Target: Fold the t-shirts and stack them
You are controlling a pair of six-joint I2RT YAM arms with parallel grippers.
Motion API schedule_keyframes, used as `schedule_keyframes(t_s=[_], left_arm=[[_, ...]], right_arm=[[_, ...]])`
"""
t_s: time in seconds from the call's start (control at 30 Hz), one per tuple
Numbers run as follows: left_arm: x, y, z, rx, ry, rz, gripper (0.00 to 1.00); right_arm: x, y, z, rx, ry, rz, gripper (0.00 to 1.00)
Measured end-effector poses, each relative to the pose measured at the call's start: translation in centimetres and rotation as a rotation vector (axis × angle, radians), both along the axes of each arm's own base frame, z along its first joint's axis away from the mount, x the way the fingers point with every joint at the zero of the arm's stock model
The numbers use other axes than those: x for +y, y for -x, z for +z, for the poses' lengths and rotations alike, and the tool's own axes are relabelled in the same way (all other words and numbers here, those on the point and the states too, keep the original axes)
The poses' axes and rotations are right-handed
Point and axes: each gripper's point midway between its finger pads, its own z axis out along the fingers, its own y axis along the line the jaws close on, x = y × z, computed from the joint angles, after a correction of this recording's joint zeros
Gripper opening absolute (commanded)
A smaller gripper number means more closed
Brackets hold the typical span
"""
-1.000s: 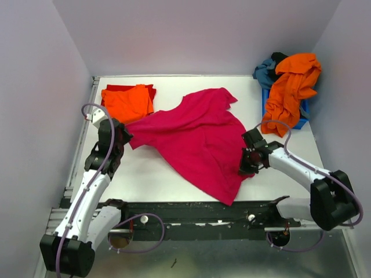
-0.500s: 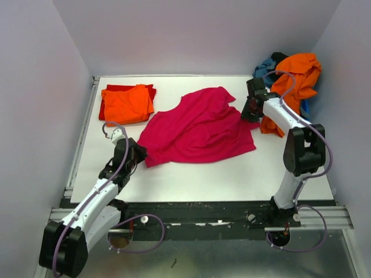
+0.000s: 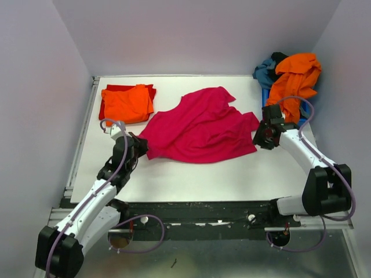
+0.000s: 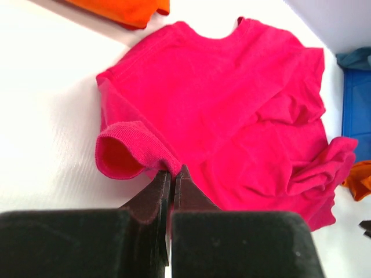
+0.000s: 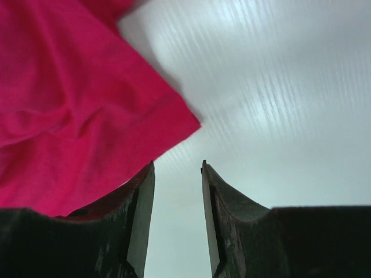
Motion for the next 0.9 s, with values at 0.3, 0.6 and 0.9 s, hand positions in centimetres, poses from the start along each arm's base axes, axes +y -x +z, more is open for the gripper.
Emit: schedule_keyframes(t_s=[0.3, 0.6, 0.9], left_arm=[[0.6, 0.1, 1.3, -0.026, -0.022, 0.019, 0.00], [0.7, 0.3, 0.9, -0.011, -0.032, 0.017, 0.00], [0.9, -0.1, 1.4, -0.001, -0.058, 0.019, 0.00]], right_arm=[[-0.6, 0.2, -4.4, 0.102, -0.030, -0.054, 0.43], [-0.8, -0.3, -6.4, 0.136, -0.037, -0.079, 0.42], [-0.6, -0.4, -7.3, 0.127, -0.053, -0.108, 0.01]])
